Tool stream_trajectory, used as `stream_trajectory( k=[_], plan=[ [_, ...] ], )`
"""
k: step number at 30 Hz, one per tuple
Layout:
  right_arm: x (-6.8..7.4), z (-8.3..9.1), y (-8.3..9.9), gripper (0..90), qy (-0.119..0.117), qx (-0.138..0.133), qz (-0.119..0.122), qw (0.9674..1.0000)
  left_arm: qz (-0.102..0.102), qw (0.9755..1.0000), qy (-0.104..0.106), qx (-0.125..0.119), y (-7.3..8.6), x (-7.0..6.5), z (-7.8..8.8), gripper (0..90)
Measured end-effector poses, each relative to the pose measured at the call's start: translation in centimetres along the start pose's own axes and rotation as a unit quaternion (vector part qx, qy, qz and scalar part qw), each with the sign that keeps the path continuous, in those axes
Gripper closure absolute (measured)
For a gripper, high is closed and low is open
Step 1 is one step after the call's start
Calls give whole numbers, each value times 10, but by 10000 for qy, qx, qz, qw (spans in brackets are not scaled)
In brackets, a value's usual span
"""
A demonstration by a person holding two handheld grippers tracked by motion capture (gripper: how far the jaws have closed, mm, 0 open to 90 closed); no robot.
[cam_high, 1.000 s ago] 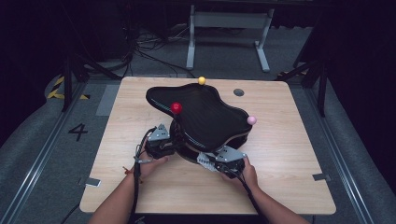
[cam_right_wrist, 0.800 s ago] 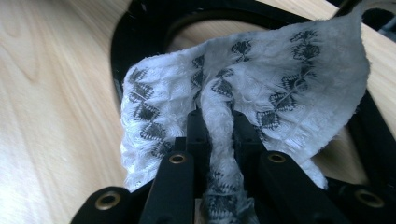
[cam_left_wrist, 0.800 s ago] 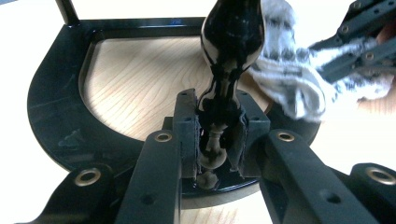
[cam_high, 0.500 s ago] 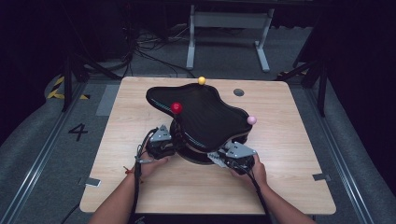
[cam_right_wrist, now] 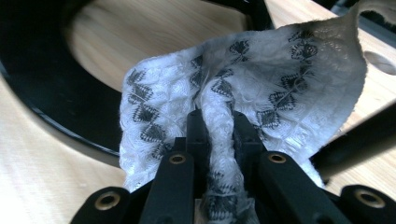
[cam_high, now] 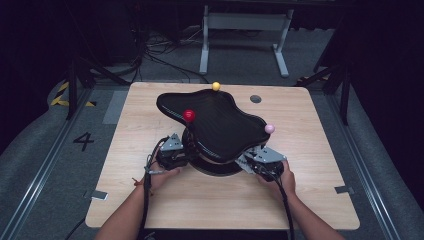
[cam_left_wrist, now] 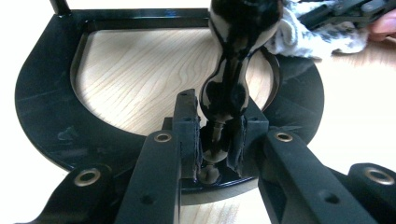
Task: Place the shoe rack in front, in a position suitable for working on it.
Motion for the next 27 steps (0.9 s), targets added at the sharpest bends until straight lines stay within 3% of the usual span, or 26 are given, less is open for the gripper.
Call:
stream_trajectory(
  k=[12,22,27],
  plan=[
    [-27,-1,8,808,203,57,-234,9995,-13,10000,53,-22,-1,0,-2,752],
    [-25,2,9,809,142,33,-406,9991,-20,10000,20,28,0,0,-1,752],
    [-18,7,11,809,26,24,-369,9993,-27,10000,21,13,-1,0,-1,752]
  ],
)
Point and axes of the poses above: each handheld gripper's, and its own axes: z roughly backward along the jaws, y roughly out of its underside, x roughly to its left, the point moved 10 cm from there along -z, roughly forward along the jaws, and after that the axes turned 7 degrees about -x, right-handed, at the moved point
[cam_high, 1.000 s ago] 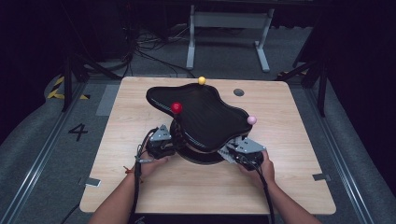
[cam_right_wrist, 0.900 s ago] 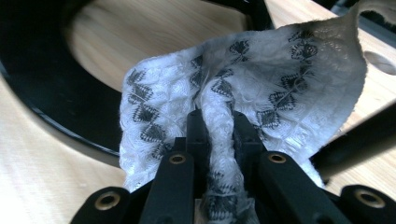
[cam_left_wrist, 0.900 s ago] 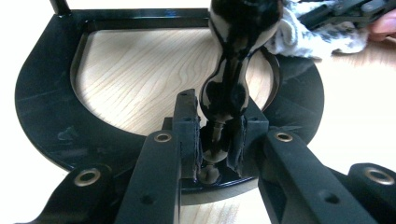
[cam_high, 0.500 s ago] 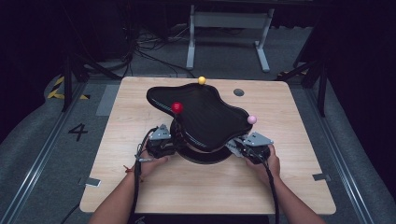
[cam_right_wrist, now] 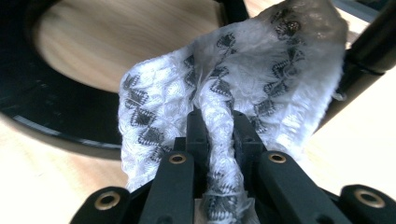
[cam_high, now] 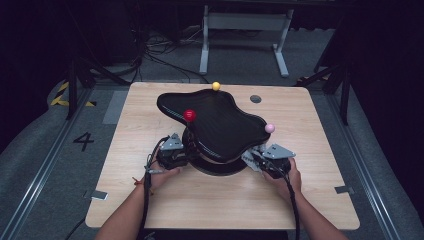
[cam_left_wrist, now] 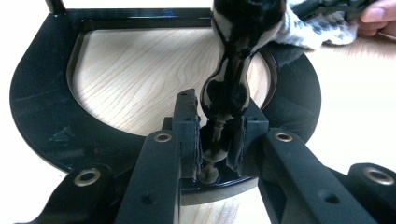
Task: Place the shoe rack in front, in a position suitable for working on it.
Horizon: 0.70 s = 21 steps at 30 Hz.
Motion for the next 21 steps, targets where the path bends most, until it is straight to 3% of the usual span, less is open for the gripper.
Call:
stream_trajectory(
  k=[5,18,21],
  plan=[
    [10,4,2,808,-156,9,15,9999,2,10000,-5,12,0,0,0,752],
    [41,5,-6,808,-408,-105,320,9986,24,10000,5,-2,0,-1,0,752],
    [54,5,-9,807,-539,-146,385,9977,16,10000,-10,23,1,-1,1,752]
  ],
)
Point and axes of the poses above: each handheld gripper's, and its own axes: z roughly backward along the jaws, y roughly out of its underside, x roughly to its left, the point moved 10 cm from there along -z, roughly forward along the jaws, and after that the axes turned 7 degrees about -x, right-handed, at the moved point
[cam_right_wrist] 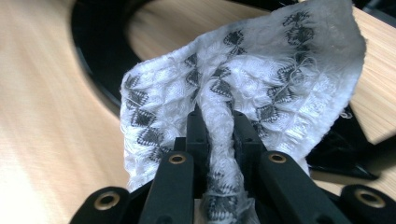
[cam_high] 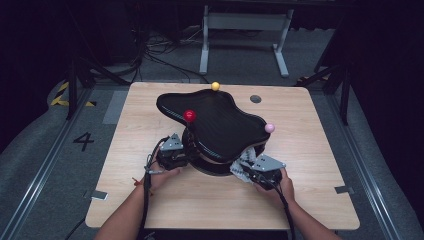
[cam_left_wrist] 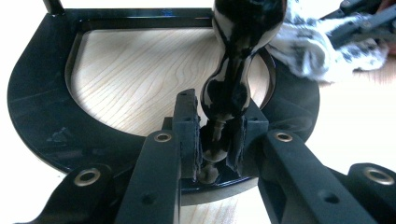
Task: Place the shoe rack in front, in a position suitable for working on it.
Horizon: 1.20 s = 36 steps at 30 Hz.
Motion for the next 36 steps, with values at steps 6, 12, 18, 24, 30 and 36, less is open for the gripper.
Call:
stream_trajectory(
  k=[6,12,18,24,30,36],
  plan=[
    [23,-5,-8,807,-167,-15,242,9996,9,10000,16,-19,0,-1,0,752],
    [31,-10,-12,808,-196,-36,331,9993,12,10000,68,17,1,-3,1,752],
    [39,-15,-16,807,-274,-40,370,9989,1,10000,87,17,1,-3,0,752],
    [55,-24,-25,807,-406,-72,489,9980,13,10000,96,15,1,-3,0,752],
    [63,-31,-32,807,-483,-105,516,9974,20,9999,128,-6,1,-3,0,752],
    [61,-37,-37,808,-440,-112,457,9979,46,9999,153,-32,0,-3,0,751]
  ],
)
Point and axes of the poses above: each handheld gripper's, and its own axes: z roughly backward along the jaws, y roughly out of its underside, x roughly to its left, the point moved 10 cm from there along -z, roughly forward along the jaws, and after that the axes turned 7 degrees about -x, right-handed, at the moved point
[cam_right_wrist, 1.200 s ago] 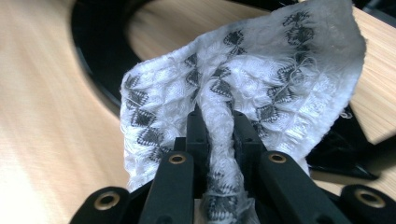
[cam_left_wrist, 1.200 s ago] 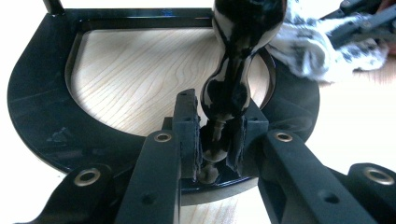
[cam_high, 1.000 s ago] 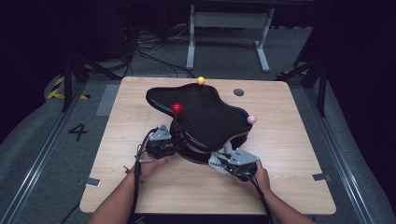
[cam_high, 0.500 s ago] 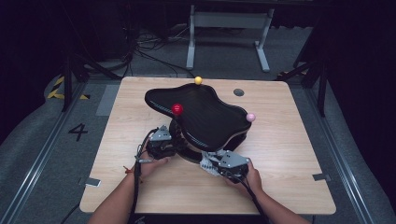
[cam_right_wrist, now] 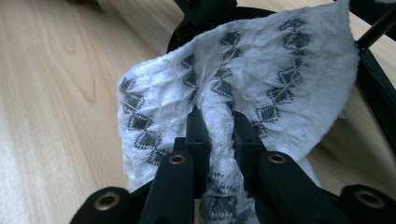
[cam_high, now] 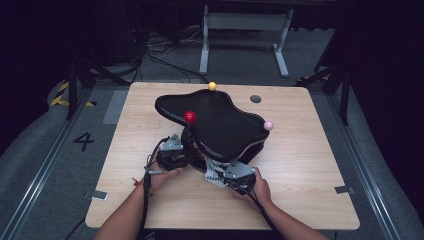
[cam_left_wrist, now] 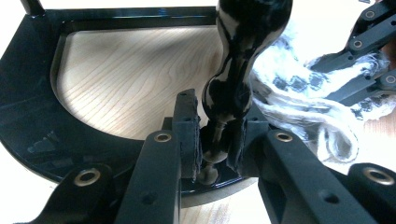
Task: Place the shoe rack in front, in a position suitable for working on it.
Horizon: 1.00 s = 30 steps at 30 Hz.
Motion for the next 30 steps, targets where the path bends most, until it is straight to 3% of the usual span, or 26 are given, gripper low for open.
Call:
stream_trajectory(
  k=[6,8,14,22,30],
  plan=[
    [-3,-9,-5,808,88,-12,87,9999,-20,10000,-12,-6,0,0,0,751],
    [-2,-7,-3,808,131,56,-24,9999,-32,10000,-13,-1,0,0,0,752],
    [-7,-3,2,808,183,39,71,9998,-60,10000,-39,25,0,0,0,751],
    [-24,12,15,808,279,76,33,9996,-56,10000,-42,40,0,0,0,752],
    [-47,26,29,808,517,128,-64,9986,-58,10000,-35,61,0,0,0,752]
  ],
)
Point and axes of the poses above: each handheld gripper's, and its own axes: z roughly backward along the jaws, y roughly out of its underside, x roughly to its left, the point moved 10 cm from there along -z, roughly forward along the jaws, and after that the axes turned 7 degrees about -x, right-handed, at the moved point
